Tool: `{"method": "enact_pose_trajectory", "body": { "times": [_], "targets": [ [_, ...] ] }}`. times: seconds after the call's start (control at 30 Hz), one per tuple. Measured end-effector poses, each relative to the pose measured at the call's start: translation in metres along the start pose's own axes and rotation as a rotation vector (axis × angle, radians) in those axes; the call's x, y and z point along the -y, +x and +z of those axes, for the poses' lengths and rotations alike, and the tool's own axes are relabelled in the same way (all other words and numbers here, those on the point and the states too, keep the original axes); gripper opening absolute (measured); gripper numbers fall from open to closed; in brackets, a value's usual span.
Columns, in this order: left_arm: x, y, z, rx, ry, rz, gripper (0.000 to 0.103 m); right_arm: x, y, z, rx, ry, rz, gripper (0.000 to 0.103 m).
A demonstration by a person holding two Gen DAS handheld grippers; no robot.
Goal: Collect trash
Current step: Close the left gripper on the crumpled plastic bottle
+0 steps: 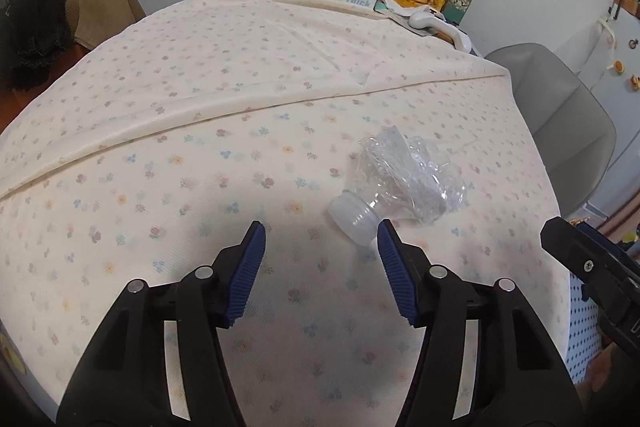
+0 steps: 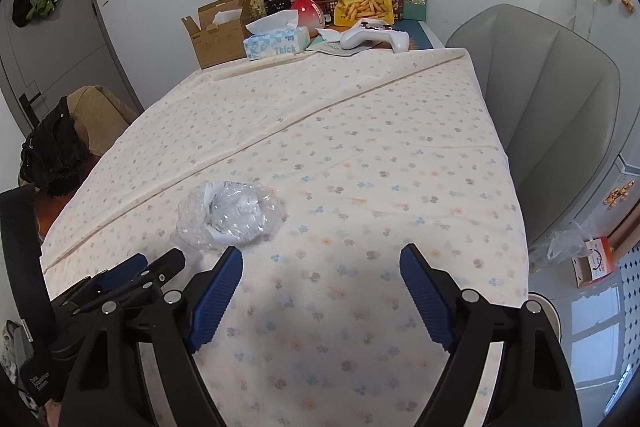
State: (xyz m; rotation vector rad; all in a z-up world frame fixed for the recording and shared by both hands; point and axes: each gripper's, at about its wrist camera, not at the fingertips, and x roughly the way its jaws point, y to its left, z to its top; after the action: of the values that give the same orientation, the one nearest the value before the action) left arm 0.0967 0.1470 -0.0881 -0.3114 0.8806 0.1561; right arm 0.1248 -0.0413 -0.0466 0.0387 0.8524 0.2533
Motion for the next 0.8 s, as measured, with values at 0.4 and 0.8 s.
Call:
{"method": "enact_pose_trajectory", "body": {
  "times": [0.4, 0.8],
  "targets": [
    [-0.019, 0.004, 0.031, 0.024, -0.074, 0.023, 0.042, -0.007, 0.016, 0.019, -0.012, -0.003, 0.012, 0.08],
    [-0.029, 0.007, 0.042, -0.002, -0.163, -0.044, 0.042, -0.028, 0.042, 0.025, -0.065, -0.023, 0.07, 0.067]
  ]
}}
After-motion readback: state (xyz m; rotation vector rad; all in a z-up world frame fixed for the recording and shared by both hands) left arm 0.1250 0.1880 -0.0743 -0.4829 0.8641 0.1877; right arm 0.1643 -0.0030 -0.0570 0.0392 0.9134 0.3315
